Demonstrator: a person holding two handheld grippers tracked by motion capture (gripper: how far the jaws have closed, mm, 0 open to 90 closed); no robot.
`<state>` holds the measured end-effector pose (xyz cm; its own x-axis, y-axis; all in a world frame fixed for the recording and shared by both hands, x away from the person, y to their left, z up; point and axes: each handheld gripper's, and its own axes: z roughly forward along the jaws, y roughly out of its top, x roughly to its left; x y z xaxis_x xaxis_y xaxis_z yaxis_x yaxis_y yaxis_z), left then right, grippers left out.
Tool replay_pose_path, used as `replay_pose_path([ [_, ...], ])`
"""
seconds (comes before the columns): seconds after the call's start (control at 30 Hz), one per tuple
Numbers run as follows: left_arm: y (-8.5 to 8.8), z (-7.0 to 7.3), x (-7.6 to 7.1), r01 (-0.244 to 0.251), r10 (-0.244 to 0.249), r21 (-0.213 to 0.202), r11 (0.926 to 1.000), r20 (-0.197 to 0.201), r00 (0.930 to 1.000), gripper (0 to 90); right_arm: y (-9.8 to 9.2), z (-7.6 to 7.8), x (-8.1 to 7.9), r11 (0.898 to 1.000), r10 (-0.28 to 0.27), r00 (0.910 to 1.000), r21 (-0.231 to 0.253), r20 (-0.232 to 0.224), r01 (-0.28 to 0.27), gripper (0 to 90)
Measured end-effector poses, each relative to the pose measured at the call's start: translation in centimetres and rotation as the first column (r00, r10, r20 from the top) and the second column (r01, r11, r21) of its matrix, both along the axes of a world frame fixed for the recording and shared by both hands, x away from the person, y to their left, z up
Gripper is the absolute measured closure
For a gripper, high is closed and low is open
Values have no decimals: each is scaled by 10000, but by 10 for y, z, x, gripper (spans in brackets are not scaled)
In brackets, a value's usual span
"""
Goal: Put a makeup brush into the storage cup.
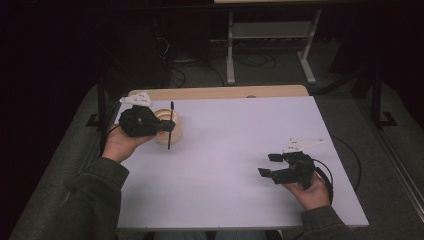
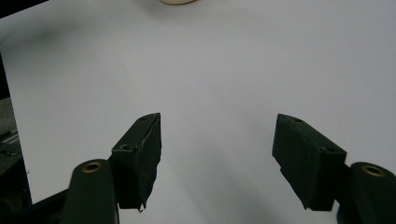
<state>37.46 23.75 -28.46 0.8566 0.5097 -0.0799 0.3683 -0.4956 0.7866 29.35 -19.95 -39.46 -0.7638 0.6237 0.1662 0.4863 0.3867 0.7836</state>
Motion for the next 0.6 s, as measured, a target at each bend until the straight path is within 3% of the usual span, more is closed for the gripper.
replay_pose_path([
  [0.43,-2,12,26,-436,435,71,9990,47,9990,856,0,3,-2,9999,-49,10000,157,85,47,319],
  [0.6,0,15,35,-667,667,-125,9977,44,9978,856,1,3,-1,9999,32,9999,111,161,-33,319],
])
